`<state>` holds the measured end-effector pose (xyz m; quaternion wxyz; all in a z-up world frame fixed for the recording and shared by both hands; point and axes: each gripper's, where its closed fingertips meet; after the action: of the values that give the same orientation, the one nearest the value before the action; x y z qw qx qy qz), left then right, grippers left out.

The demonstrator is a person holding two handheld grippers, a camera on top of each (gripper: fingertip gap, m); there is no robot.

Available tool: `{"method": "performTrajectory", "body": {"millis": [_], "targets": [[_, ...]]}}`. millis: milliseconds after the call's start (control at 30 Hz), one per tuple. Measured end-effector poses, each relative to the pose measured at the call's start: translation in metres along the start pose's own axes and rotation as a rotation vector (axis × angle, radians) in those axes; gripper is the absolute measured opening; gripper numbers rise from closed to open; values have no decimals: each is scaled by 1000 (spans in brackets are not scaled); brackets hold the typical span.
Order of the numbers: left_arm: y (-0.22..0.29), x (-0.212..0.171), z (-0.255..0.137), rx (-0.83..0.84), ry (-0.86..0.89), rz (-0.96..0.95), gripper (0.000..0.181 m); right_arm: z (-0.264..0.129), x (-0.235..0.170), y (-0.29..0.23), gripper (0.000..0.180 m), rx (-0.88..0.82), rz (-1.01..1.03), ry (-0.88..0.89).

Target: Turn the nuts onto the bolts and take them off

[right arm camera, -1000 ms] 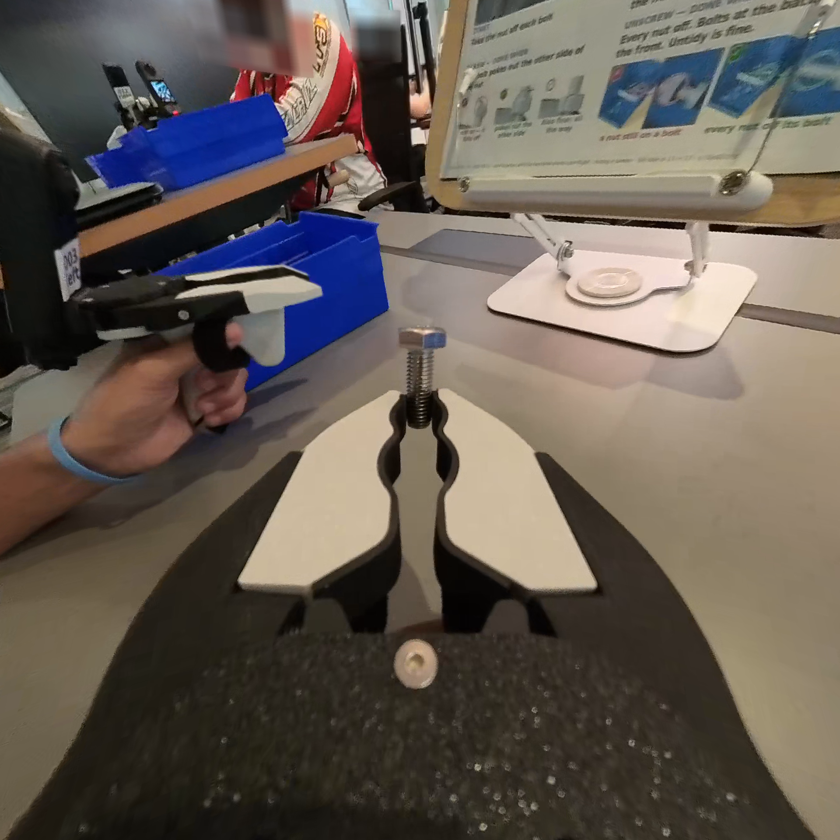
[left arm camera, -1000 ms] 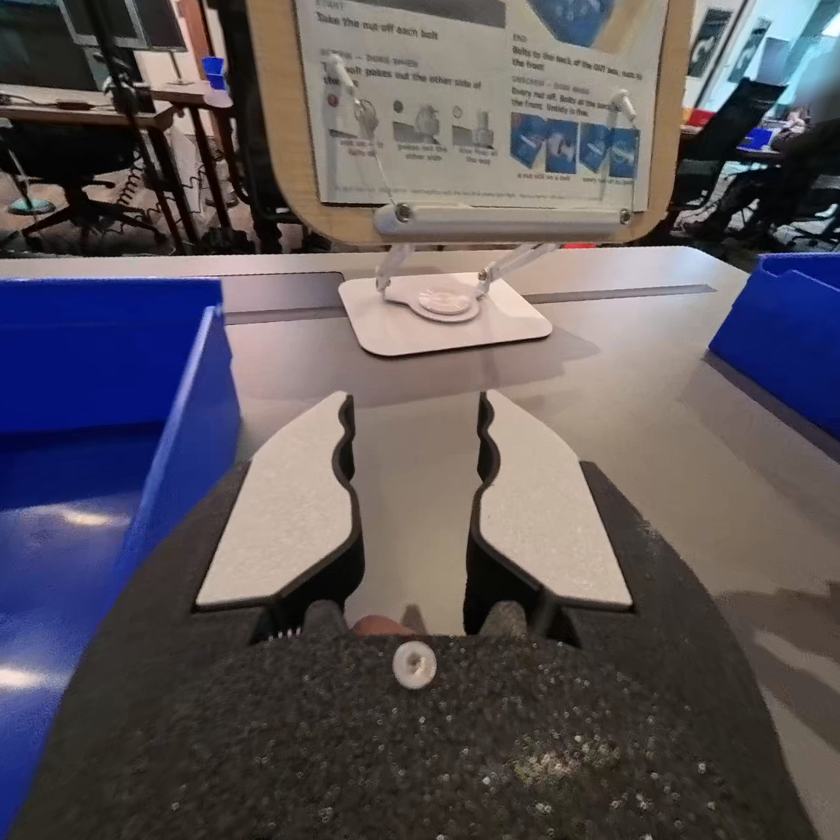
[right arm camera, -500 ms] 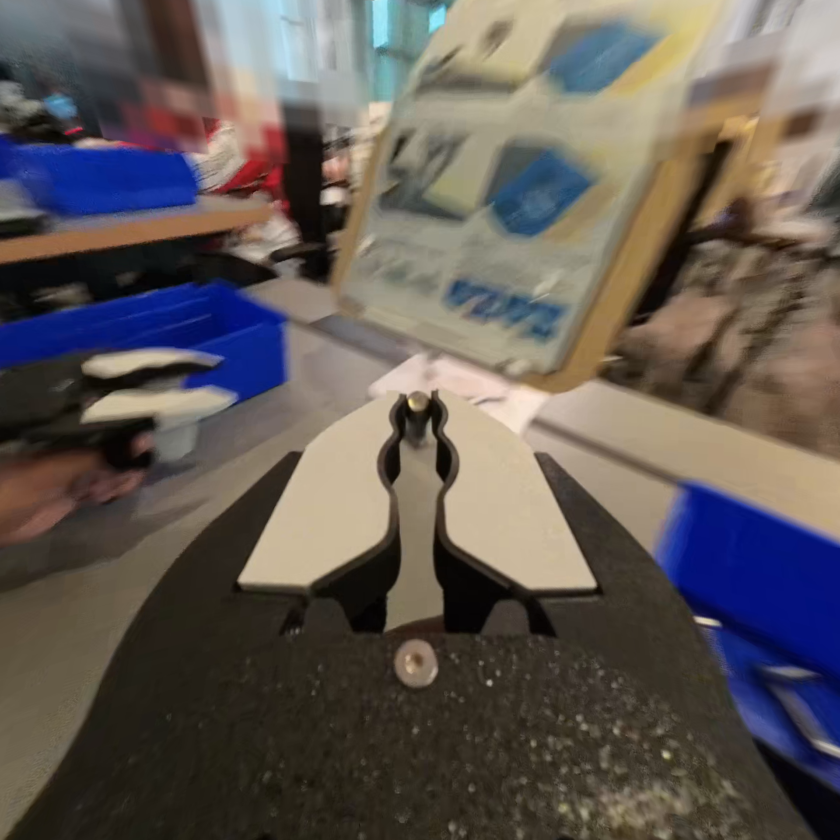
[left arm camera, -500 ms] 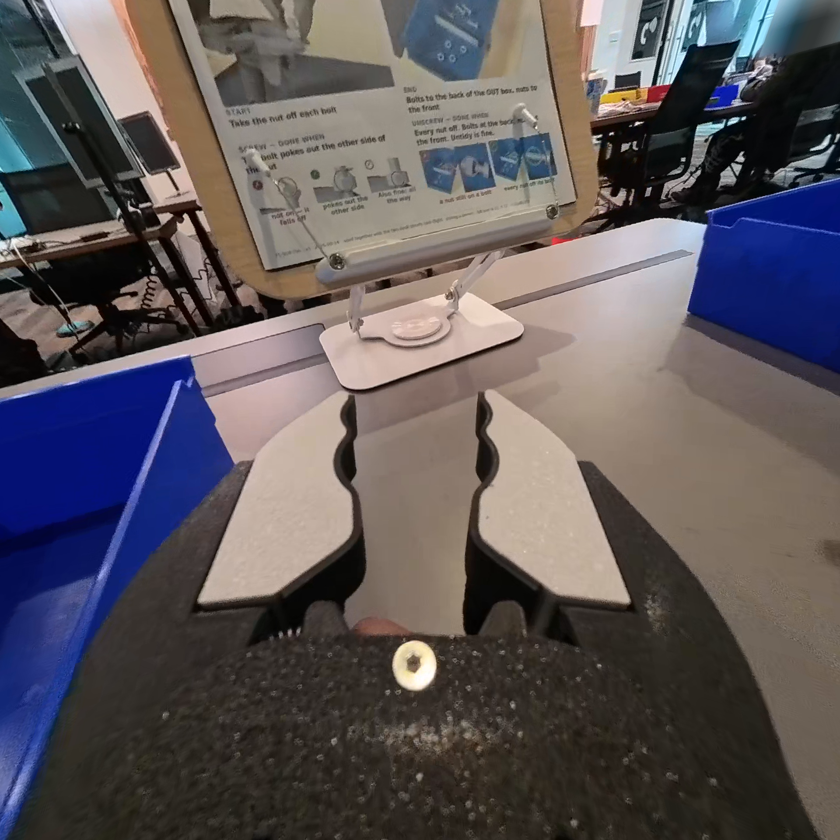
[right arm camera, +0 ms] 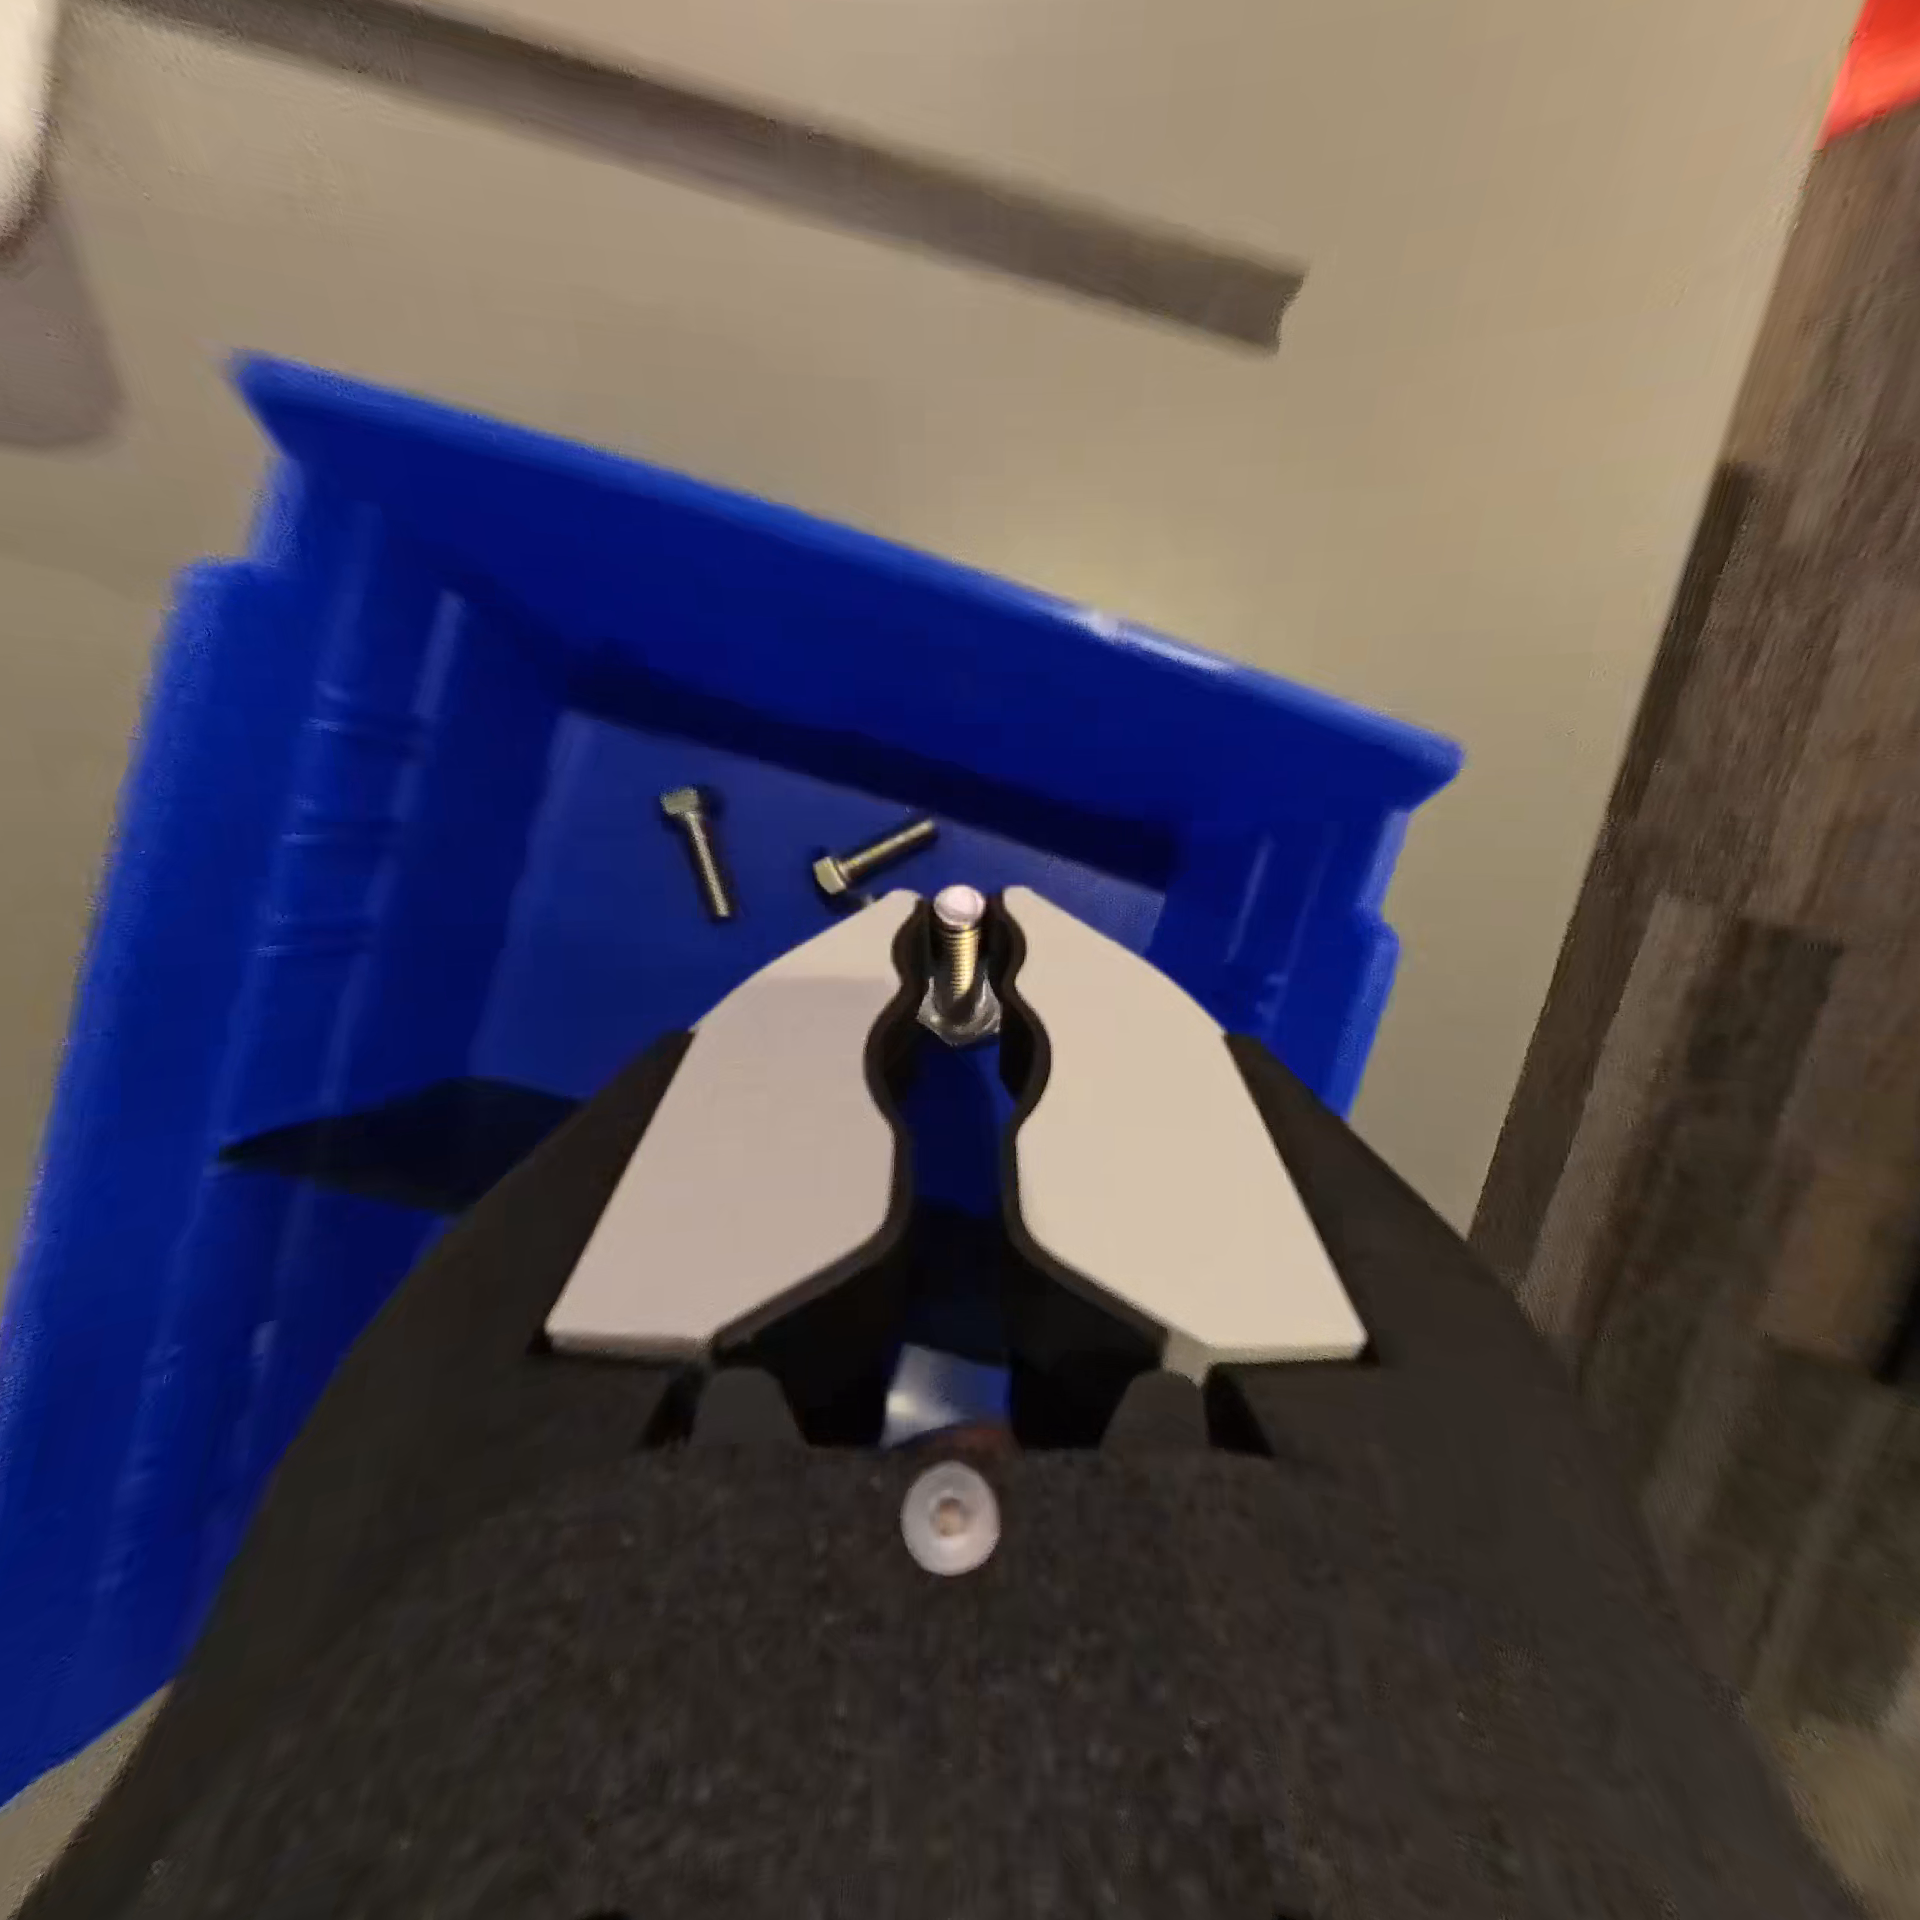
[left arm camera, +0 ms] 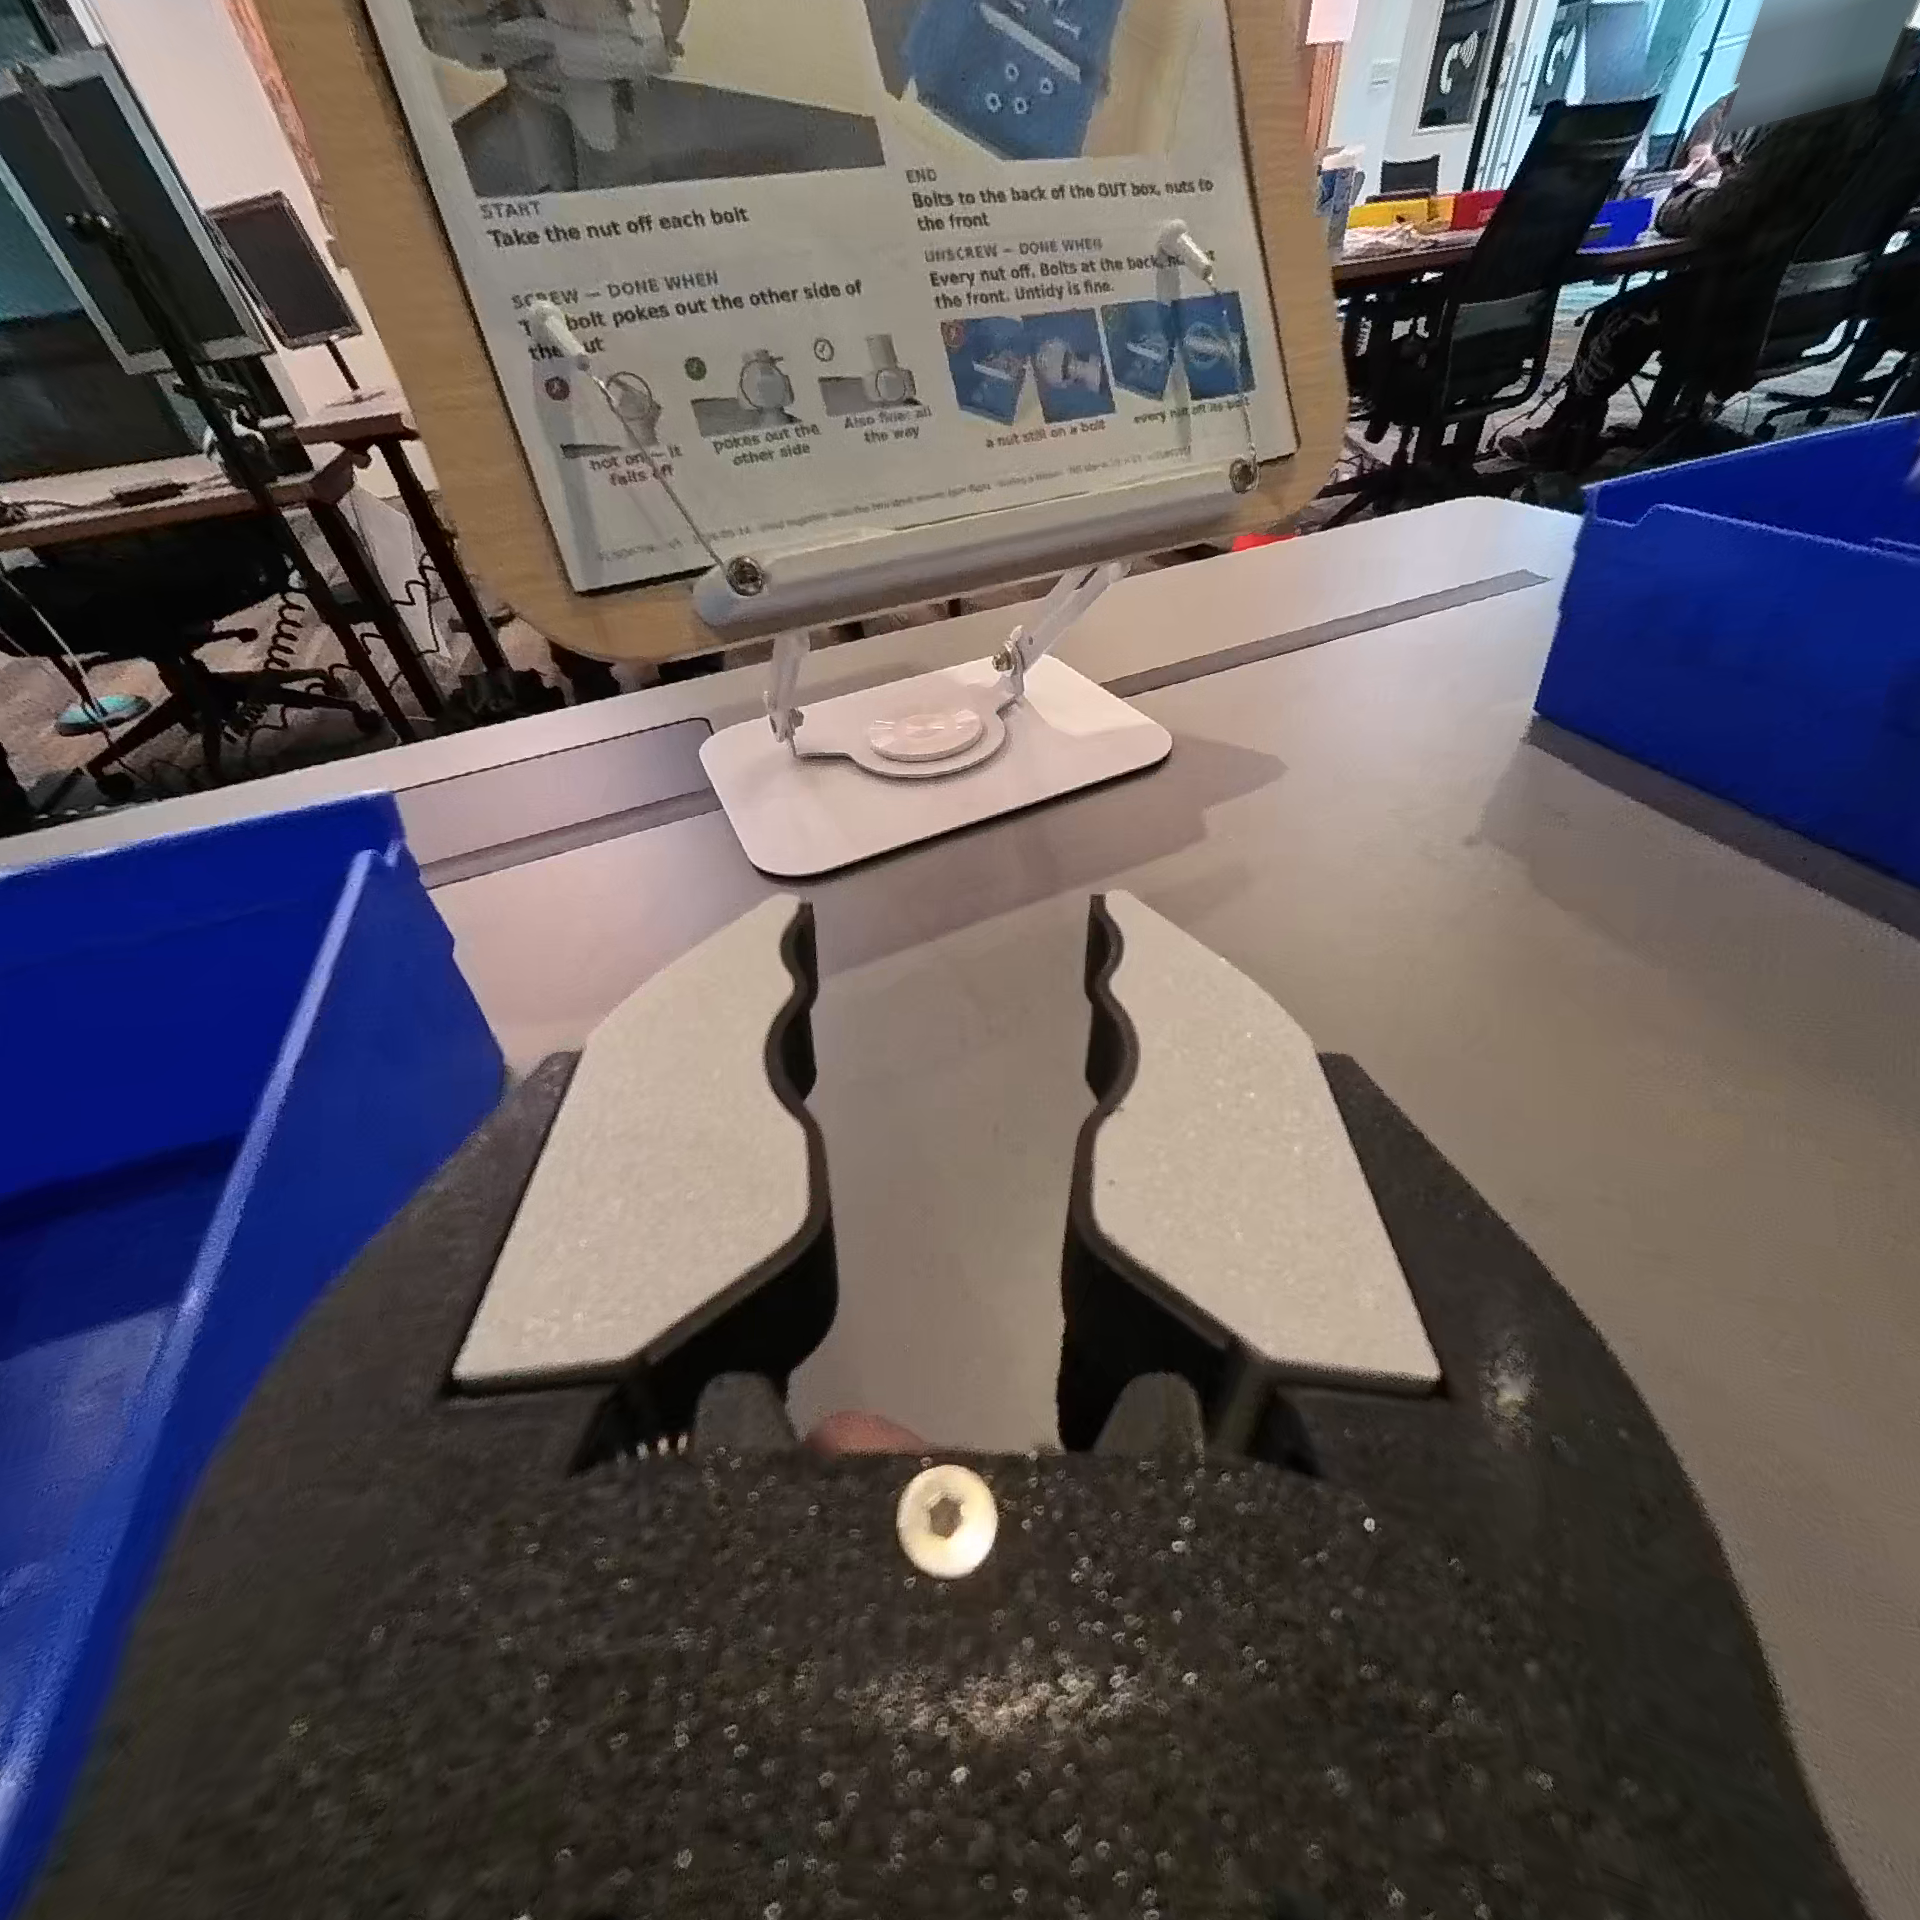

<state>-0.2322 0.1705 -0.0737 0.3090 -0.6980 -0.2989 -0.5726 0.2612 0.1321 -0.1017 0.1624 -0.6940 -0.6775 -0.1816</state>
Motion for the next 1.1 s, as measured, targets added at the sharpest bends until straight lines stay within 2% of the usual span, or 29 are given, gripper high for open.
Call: {"method": "performTrajectory", "body": {"millis": [133, 300, 600, 700, 800, 900, 1000, 1033, 1100], "targets": [[-2, -5, 2, -18, -22, -44, 49, 38, -19, -4, 10, -21, -8, -166], [0, -12, 5, -52, -58, -103, 50, 61, -30, 5, 10, -100, -19, -290], [4, -15, 7, -83, -82, -122, 50, 67, -32, 7, 11, -99, -4, -298], [3, -14, 6, -75, -79, -108, 50, 55, -23, 11, 32, -143, -24, -247], [1, -12, 5, -68, -69, -108, 50, 11, 4, 2, 43, -236, -67, -53], [-2, -9, 5, -56, -58, -111, 50, -62, 41, -52, 52, -261, -150, 325], [-8, -6, 3, -23, -35, -105, 49, -127, 52, -159, 46, -1, -167, 721], [-10, -5, 3, -11, -27, -104, 49, -141, 48, -199, 41, 140, -160, 818], [-14, -5, 2, 9, -25, -104, 49, -149, 33, -268, 43, 391, -129, 916]]}}
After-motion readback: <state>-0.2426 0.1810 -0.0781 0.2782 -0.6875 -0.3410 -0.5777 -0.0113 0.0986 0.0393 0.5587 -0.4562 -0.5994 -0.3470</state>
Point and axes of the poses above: each gripper's, where its closed fingertips meet, z out along the fingers, x out of its top, y = z × x across the jaws
